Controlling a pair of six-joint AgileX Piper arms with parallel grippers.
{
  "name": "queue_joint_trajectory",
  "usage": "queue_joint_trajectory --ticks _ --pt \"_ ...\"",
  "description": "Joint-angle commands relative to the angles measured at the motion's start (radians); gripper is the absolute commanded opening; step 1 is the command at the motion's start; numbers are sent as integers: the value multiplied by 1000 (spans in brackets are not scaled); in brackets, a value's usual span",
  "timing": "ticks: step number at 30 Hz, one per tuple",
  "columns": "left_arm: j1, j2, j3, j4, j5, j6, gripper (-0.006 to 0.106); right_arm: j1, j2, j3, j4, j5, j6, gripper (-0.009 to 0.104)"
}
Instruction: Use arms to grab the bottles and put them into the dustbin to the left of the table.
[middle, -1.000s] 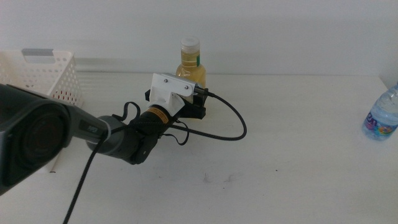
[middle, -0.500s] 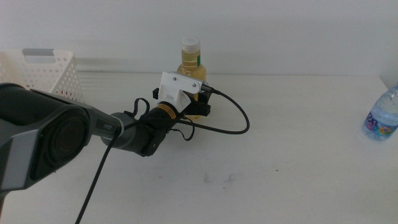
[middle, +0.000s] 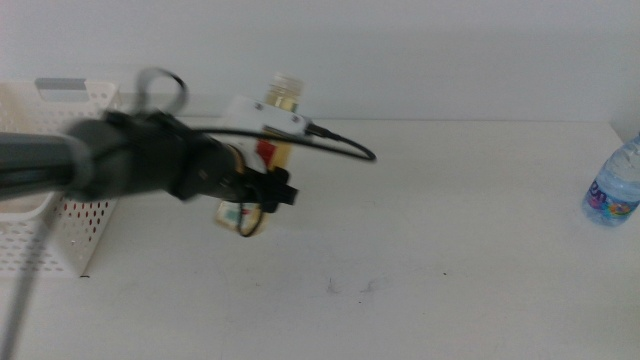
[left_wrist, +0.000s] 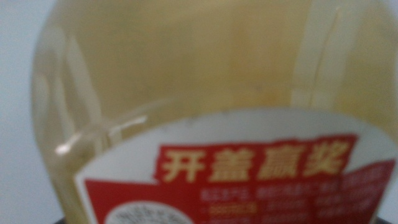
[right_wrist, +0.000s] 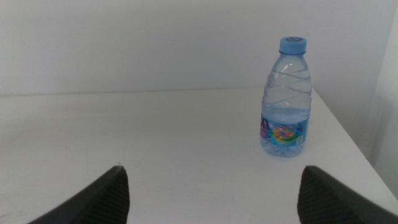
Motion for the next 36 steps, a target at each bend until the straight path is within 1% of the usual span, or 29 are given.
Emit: queue_joint_trajectory --ticks 1,3,4,7,8,10,13,14,17,20,21,24,26,32,34,36 --pt "-21 -183 -3 -45 190 -29 -2 -6 -4 3 -4 -6 -5 90" --pt "-23 -299 -3 -108 387 -29 -2 -6 -4 3 -4 -6 -5 90" --pt "-23 -338 -9 -102 454 -24 -2 -6 -4 3 -4 -6 -5 90" --pt "20 -416 -83 -19 677 7 -2 -6 -4 3 -4 -6 -5 90" --pt "58 -417 -133 -10 752 28 -2 -6 -4 3 -4 -6 -5 90" --pt "154 -399 -236 -36 872 148 -2 -6 -4 3 -4 -6 -5 90" --pt "347 -344 -383 -138 970 338 -2 -6 -4 3 -4 -6 -5 90" --pt "431 -312 -433 -187 974 413 -2 -6 -4 3 -4 -6 -5 90" --pt "596 -232 -508 -282 974 519 -2 -6 -4 3 -4 -6 -5 90" --pt "699 -138 -530 -365 936 558 -2 -6 -4 3 -4 -6 -5 90" --pt "723 -107 -531 -379 926 558 -2 -6 -4 3 -4 -6 -5 90" --pt "755 -30 -531 -360 906 561 -2 -6 -4 3 -4 -6 -5 90" --pt "758 13 -531 -331 880 567 -2 -6 -4 3 -4 -6 -5 90" --pt "758 109 -531 -295 826 575 -1 -6 -4 3 -4 -6 -5 90" --pt "756 137 -531 -289 809 571 0 -6 -4 3 -4 -6 -5 90" --pt "754 164 -531 -305 804 569 5 -6 -4 3 -4 -6 -5 90"
